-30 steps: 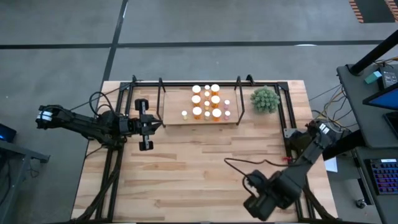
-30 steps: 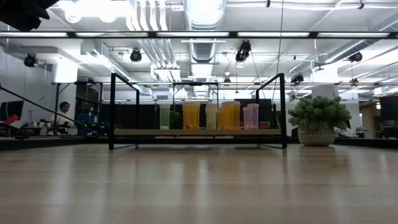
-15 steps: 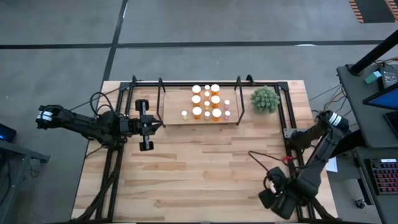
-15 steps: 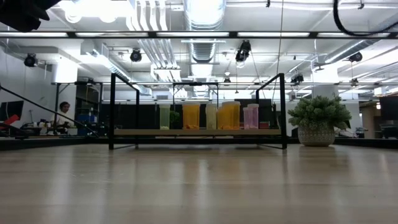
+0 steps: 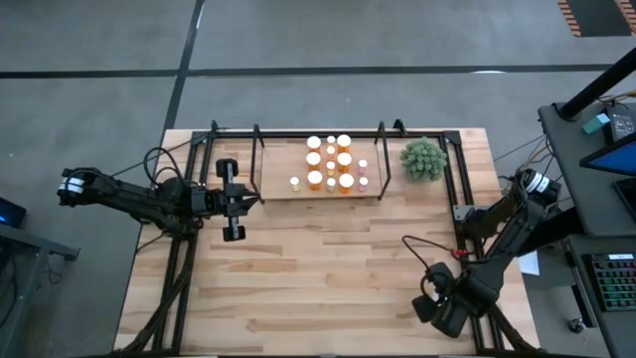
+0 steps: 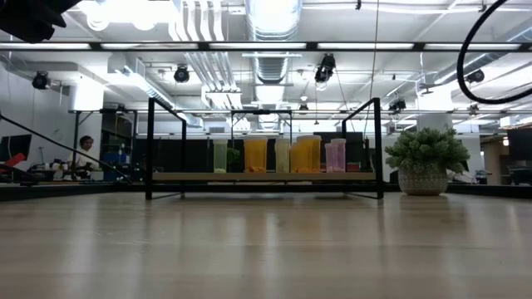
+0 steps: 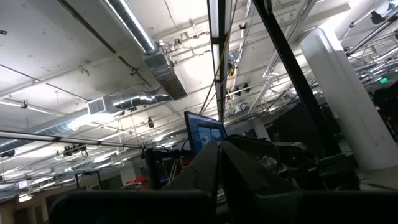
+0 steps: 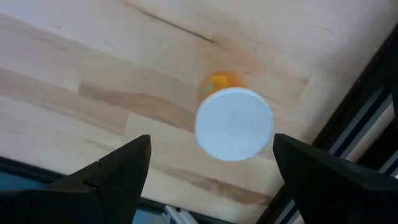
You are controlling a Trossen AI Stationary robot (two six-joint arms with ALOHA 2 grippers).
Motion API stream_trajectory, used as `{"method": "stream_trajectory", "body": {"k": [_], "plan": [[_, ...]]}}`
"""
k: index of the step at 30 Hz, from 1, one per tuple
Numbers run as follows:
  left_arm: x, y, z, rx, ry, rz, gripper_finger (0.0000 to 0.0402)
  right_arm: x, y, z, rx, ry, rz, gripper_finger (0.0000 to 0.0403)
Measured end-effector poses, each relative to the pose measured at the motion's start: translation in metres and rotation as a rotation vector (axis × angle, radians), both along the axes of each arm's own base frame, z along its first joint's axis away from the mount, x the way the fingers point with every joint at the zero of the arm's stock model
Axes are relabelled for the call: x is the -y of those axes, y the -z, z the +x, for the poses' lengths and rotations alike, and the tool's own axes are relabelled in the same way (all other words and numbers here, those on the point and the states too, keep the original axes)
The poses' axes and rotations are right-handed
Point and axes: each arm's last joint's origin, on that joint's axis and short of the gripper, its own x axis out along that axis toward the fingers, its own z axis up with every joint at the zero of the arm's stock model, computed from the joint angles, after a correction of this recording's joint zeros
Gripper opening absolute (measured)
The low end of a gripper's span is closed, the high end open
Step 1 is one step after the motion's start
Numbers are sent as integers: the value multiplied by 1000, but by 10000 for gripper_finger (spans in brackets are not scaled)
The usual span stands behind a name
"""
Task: Pick and place medicine bottles onto shelf by color
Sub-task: Put the large orange pill bottle on the shelf
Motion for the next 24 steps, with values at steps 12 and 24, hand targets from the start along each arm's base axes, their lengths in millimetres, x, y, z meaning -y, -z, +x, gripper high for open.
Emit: {"method": "stream_trajectory", "body": {"k": [12,24], "plan": [[0,0,0,0,0,0,2,5,22,-4,-11,0,-10,308],[0,0,0,1,0,-1,2,4,25,-3,-35,23,-21,192]]}}
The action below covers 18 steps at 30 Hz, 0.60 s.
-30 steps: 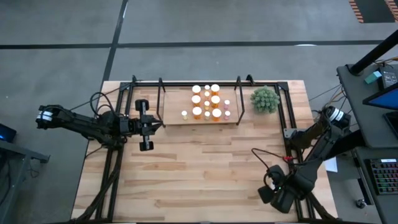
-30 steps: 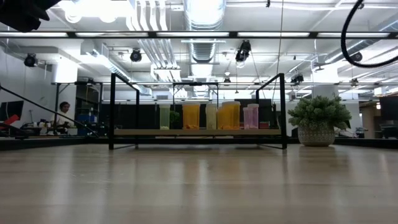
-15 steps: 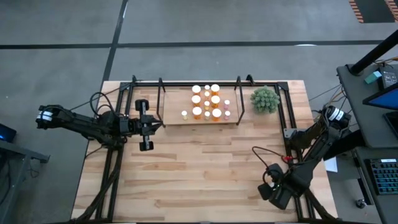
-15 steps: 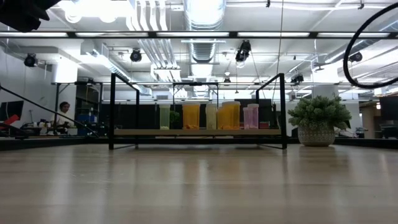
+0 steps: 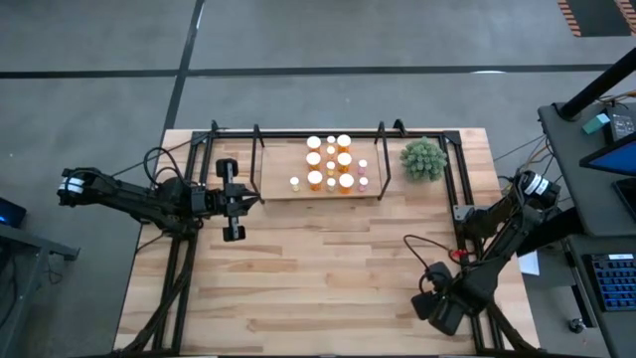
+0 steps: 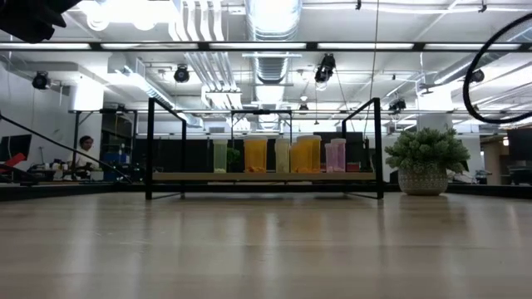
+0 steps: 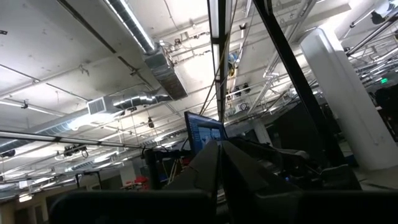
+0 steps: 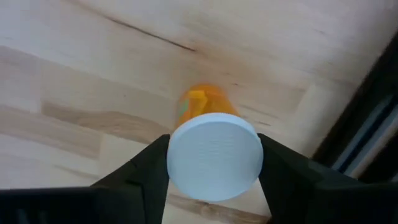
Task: Pick and place medicine bottles onto shelf by color
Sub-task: Put the large orange pill bottle on the shelf
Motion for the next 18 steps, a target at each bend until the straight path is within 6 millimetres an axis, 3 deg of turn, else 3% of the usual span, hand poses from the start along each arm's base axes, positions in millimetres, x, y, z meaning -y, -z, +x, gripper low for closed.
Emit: {"method": "stream_trajectory", "body": {"k": [4,7,12,18], "plan": [[0,0,0,0,0,0,2,-1,-8,9,54,-6,3,198],[0,0,0,3,0,0,2,3,-16,30,152,-28,-28,201],[0,-2,0,8,0,-1,2,26,-25,90,234,-156,-77,203],[0,-1,0,0,33,-46,2,65,-29,167,271,-470,-99,204]]}}
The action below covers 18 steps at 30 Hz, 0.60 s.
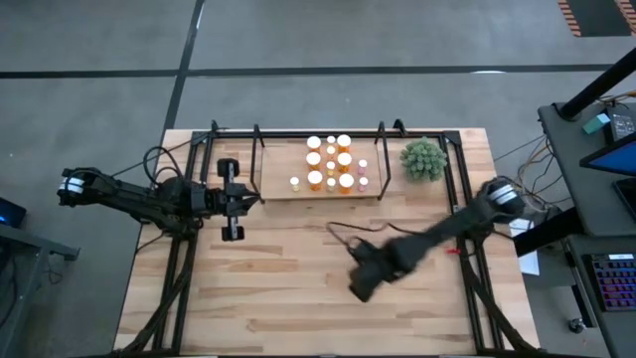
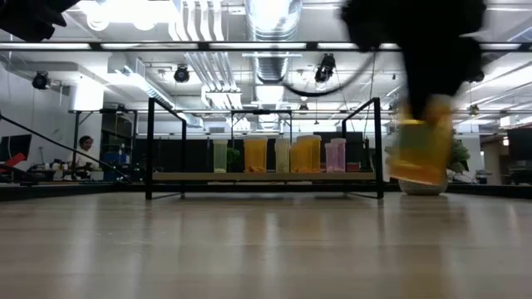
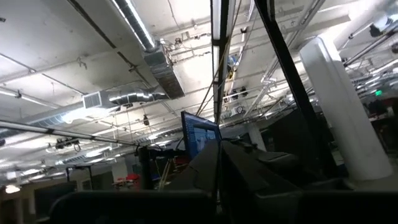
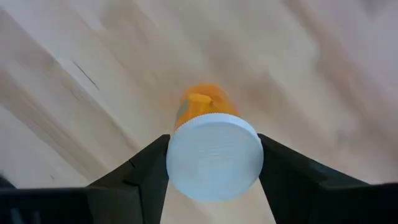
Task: Pick and place medicine bottles onto shelf by color
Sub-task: Put the large orange pill bottle on the shelf
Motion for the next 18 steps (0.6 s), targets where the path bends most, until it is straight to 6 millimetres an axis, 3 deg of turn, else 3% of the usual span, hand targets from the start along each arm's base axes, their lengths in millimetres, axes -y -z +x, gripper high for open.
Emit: {"method": "stream_trajectory", "body": {"k": [8,18], "plan": [[1,0,0,-9,90,-113,2,44,-21,70,71,-310,-86,205],[5,1,0,-15,122,-121,2,74,-7,111,-13,-444,-135,205]]}}
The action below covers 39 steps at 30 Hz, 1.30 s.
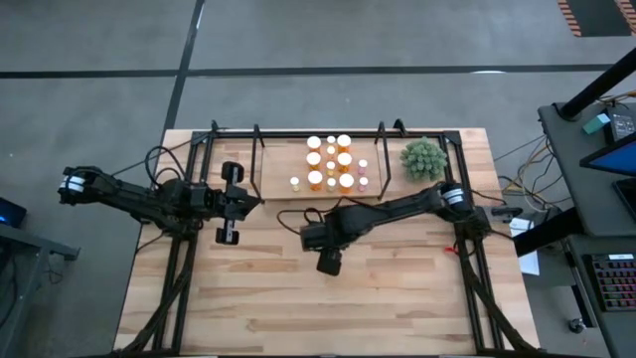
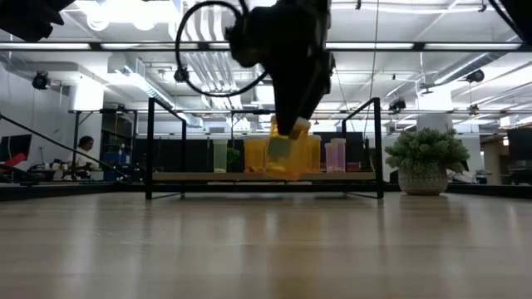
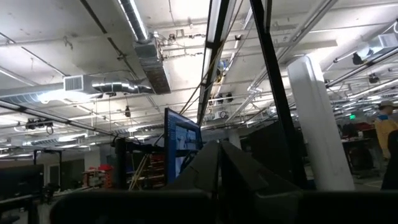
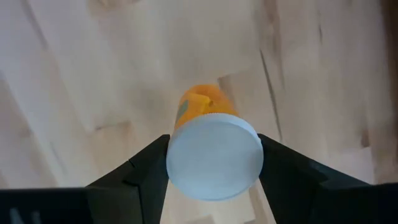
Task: Pick and place medicine bottles onto shelf by color
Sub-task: Put the large orange pill bottle on the shelf
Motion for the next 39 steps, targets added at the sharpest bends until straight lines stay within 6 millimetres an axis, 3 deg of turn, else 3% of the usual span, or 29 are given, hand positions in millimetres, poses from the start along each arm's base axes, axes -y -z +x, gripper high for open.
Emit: {"method": "stream_trajectory", "body": {"k": [11,22,31,36,39], "plan": [[0,0,0,-1,-2,3,2,-3,11,32,5,-65,-13,206],[0,1,0,0,-5,6,2,-4,25,49,8,-115,-21,206],[0,1,0,0,-6,7,2,1,29,52,5,-86,-19,264],[0,1,0,-1,-6,7,2,3,15,48,21,-92,-21,297],[0,1,0,-1,-6,7,2,0,-8,36,24,-91,-76,309]]}}
